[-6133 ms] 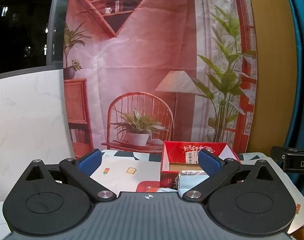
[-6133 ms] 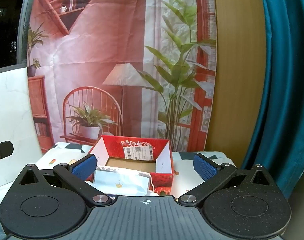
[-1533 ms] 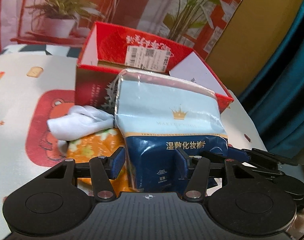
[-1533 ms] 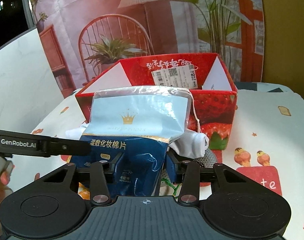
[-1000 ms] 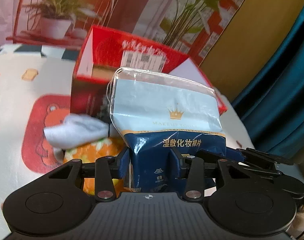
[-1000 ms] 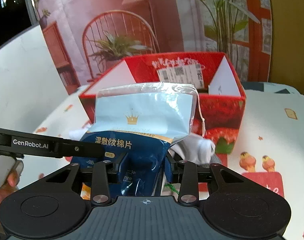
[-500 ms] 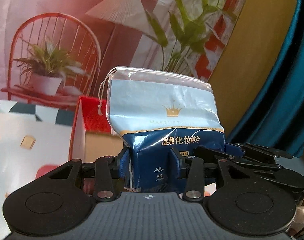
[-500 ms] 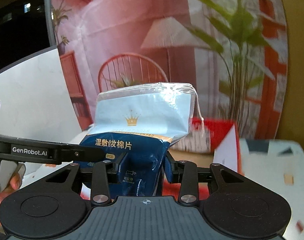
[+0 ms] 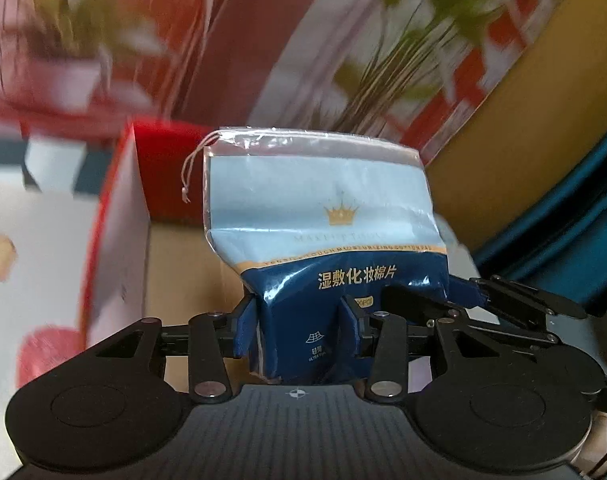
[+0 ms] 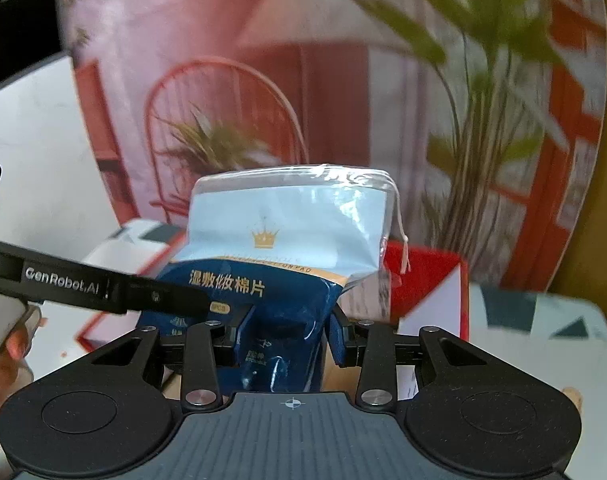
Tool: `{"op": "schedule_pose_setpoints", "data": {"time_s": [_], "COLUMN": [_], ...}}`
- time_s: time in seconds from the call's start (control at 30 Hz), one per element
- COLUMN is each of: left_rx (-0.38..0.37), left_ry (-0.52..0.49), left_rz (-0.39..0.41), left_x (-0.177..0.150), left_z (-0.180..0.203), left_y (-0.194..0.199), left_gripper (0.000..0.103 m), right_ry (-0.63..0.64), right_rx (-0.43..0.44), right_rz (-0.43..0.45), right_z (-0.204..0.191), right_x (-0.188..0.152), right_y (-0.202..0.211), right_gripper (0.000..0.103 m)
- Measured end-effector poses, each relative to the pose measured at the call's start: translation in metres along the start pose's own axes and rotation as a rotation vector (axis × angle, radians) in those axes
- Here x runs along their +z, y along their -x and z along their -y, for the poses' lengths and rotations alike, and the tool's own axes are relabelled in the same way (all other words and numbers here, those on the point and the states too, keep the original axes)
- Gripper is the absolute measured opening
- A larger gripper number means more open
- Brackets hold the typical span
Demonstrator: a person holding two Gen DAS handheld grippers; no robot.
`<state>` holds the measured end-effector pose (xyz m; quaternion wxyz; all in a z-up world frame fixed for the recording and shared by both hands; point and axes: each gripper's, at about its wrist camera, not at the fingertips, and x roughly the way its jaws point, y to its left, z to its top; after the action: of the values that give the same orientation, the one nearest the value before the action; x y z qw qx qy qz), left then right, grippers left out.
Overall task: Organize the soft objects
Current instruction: 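Lift the cotton pad bag with both grippers and carry it into the red box, then open both grippers to release the bag inside the box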
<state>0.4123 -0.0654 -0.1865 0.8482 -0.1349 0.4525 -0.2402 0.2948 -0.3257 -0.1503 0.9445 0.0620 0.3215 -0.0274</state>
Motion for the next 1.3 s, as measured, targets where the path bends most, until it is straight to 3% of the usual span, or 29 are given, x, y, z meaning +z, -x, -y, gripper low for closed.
{"op": "schedule_pose_setpoints", "data": {"time_s": [0.27, 0.43, 0.63, 0.8, 0.97, 1.13, 1.3], "left_rx": [0.027, 0.037, 0.049, 0.034, 0.036, 0.077, 0.154], "left_ry": [0.014, 0.003, -0.011, -0.036, -0.070, -0.138, -0.240], "left_rz": [-0.159, -0.204, -0.202, -0.173, -0.118, -0.001, 0.152], "left_x": [0.007, 0.005, -0.001, -0.004, -0.008, -0.020, -0.047], "left_z": [-0.005, -0.006, -0.004, 0.000, 0.006, 0.015, 0.027], "left_y": [-0.055, -0.071, -0.072, -0.062, -0.038, 0.000, 0.044], "left_gripper": [0.046, 0.046, 0.049, 0.062, 0.062, 0.062, 0.062], "right_ry": [-0.103, -0.147, -0.135, -0.096, -0.075, -0.053, -0.052], "right_rx": [0.010, 0.009, -0.001, -0.044, -0.068, -0.074, -0.069], "right_rz": [-0.190, -0.259, -0.301, -0.314, -0.285, -0.216, -0.088], "right_z": [0.026, 0.034, 0.032, 0.023, 0.016, 0.010, 0.005], "right_x": [-0.023, -0.030, -0.025, -0.022, -0.020, -0.018, -0.023], "right_y": [-0.048, -0.058, -0.060, -0.062, -0.052, -0.029, 0.009], "right_gripper": [0.035, 0.035, 0.035, 0.038, 0.047, 0.048, 0.048]}}
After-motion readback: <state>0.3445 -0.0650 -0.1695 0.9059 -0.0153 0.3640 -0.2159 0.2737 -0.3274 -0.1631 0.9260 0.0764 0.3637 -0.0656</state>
